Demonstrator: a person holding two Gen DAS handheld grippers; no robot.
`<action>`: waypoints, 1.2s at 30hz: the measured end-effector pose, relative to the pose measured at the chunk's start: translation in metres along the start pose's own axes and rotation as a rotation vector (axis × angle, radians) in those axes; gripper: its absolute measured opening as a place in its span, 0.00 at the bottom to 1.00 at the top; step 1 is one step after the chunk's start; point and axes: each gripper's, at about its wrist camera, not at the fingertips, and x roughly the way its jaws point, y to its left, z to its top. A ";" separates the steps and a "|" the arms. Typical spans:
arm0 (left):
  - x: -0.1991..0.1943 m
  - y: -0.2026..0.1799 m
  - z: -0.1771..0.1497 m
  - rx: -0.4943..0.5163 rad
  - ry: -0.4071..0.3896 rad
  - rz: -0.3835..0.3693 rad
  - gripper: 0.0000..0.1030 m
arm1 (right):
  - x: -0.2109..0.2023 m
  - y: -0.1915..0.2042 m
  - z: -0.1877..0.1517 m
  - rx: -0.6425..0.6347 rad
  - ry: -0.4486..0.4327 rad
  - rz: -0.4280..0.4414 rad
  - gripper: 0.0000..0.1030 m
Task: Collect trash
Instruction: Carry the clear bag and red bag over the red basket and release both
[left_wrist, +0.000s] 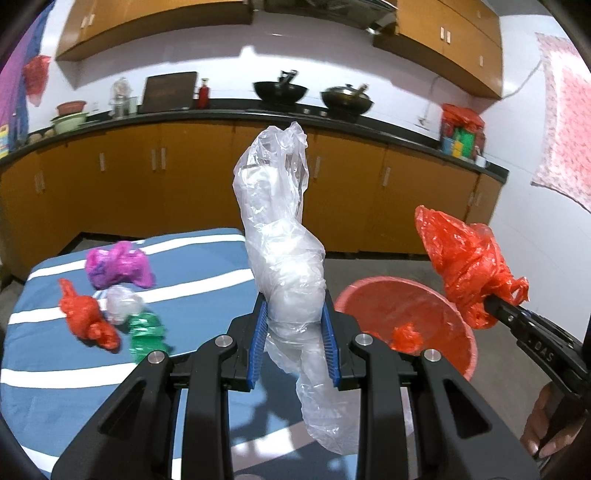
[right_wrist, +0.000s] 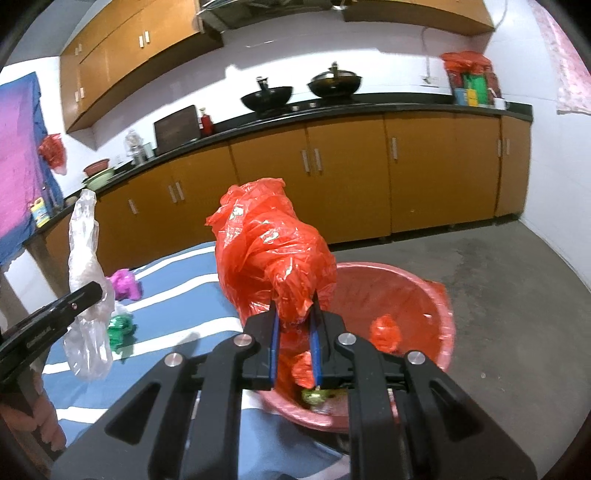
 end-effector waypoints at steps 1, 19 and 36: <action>0.003 -0.006 -0.001 0.007 0.004 -0.011 0.27 | 0.000 -0.003 0.001 0.005 0.000 -0.007 0.14; 0.047 -0.069 -0.013 0.091 0.059 -0.111 0.27 | 0.014 -0.053 -0.005 0.068 0.012 -0.081 0.14; 0.085 -0.095 -0.017 0.131 0.103 -0.145 0.27 | 0.045 -0.071 -0.006 0.108 0.045 -0.091 0.14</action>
